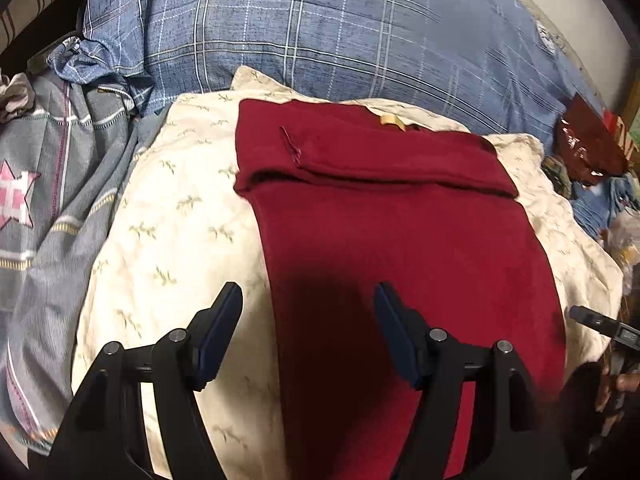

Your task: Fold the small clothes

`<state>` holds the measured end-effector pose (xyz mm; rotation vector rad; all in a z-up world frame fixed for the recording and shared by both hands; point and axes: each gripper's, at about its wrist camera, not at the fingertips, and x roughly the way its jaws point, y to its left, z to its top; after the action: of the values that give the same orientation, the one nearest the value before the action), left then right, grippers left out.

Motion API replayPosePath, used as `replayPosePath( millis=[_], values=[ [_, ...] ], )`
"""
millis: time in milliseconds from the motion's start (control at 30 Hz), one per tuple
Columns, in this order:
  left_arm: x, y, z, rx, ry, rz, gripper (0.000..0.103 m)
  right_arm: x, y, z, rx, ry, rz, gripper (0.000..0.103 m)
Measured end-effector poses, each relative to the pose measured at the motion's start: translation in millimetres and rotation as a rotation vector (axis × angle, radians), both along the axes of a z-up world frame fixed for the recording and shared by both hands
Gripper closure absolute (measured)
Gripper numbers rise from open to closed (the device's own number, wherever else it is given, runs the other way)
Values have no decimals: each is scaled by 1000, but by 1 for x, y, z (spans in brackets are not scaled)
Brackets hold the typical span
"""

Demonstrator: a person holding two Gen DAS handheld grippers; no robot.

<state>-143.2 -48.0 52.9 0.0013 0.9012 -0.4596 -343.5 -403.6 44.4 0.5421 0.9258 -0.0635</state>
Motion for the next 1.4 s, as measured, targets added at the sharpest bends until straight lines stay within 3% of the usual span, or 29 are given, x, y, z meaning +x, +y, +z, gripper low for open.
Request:
replayPosePath(
  millis=[300,667,967,1033,1067,1100,1133,1167,1200,1233,1267,1400],
  values=[
    [-51,19,-21,6,98,-85,35,-26,0,-10,21,42,25,21],
    [-89,17,-53,-8,262,-129,35,-26,13,-33,115,125,129,20],
    [-99,13,-59,-25,272,-118,35,-27,13,-37,187,147,164,20],
    [-102,8,-59,9,254,-122,35,-27,14,-39,216,158,177,24],
    [-102,7,-59,16,251,-122,35,-26,15,-39,203,163,187,33],
    [-101,7,-58,15,250,-124,35,-25,17,-38,184,170,208,51],
    [-102,6,-58,8,249,-126,37,-24,20,-37,156,177,235,62],
    [-101,7,-58,7,246,-123,51,-23,22,-37,142,173,246,78],
    [-102,9,-57,14,239,-115,62,-23,22,-36,152,165,248,85],
    [-101,11,-56,12,229,-115,88,-22,23,-35,162,155,255,85],
    [-100,14,-56,-9,238,-120,95,-22,24,-33,167,142,265,87],
    [-95,21,-42,-82,255,-151,96,-19,26,-16,236,52,282,89]
  ],
)
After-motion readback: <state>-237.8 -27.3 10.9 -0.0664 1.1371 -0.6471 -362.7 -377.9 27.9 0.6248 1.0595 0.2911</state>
